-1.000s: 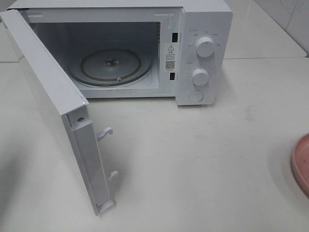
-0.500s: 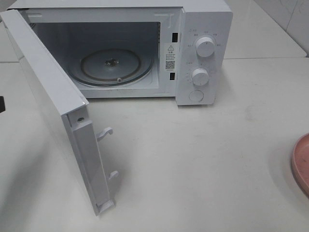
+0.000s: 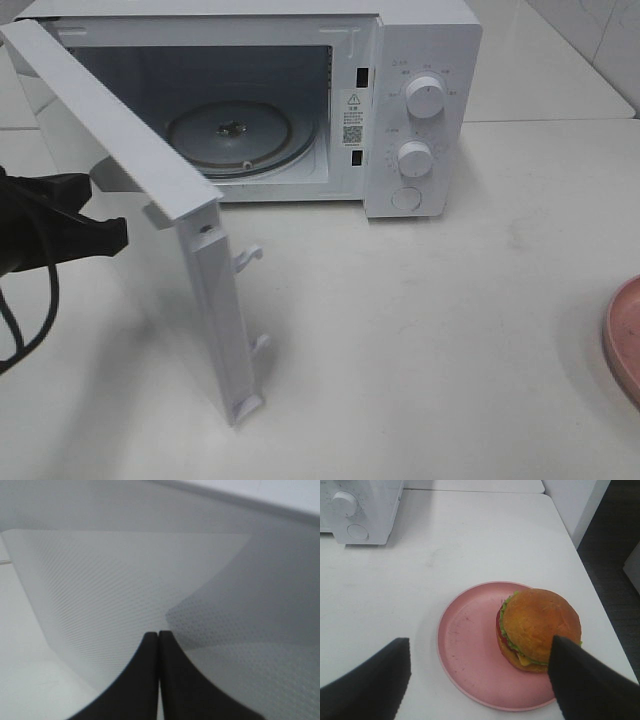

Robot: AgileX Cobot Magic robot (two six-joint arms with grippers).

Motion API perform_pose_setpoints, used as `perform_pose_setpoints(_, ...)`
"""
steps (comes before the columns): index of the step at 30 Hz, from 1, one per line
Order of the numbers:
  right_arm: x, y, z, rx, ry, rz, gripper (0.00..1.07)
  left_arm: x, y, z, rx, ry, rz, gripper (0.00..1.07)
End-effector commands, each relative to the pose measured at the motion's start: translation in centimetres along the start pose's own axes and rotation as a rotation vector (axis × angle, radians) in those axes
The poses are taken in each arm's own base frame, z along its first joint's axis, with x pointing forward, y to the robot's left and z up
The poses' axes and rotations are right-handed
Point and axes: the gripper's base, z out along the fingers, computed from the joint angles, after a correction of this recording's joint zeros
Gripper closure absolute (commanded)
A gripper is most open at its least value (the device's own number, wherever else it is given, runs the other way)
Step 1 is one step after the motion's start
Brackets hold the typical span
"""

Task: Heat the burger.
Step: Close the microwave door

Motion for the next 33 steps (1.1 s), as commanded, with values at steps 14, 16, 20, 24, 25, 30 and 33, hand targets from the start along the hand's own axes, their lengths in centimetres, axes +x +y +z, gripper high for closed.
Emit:
perform_pose_setpoints(14,0.2,-0.1,-0.3,0.012,-0.033,-0.008,0.32,-2.0,-8.5,4.9,0.164,-0.130,-0.005,1.07)
perform_pose_setpoints(16,0.2,-0.1,-0.3,0.012,-0.033,-0.008,0.32,-2.1,-8.9,5.3,0.170,-0.136,-0.002,1.07)
perform_pose_setpoints(20,0.2,-0.1,-0.3,0.012,-0.033,-0.008,0.32,-3.1,-10.5,6.8,0.189,-0.147,-0.013,1.07)
perform_pose_setpoints(24,0.2,-0.1,-0.3,0.012,-0.033,-0.008,0.32,-3.4,-11.2,7.8,0.198,-0.141,-0.012,1.07)
perform_pose_setpoints(25,0.2,-0.1,-0.3,0.012,-0.033,-0.008,0.32,-3.7,-11.8,8.5,0.200,-0.152,-0.017,1.07)
perform_pose_setpoints(30,0.2,-0.1,-0.3,0.012,-0.033,-0.008,0.32,-4.2,-12.8,9.9,0.204,-0.172,-0.028,1.07)
perform_pose_setpoints(33,0.2,-0.1,-0.3,0.012,-0.033,-0.008,0.32,-4.2,-13.2,10.4,0.210,-0.161,-0.029,1.07)
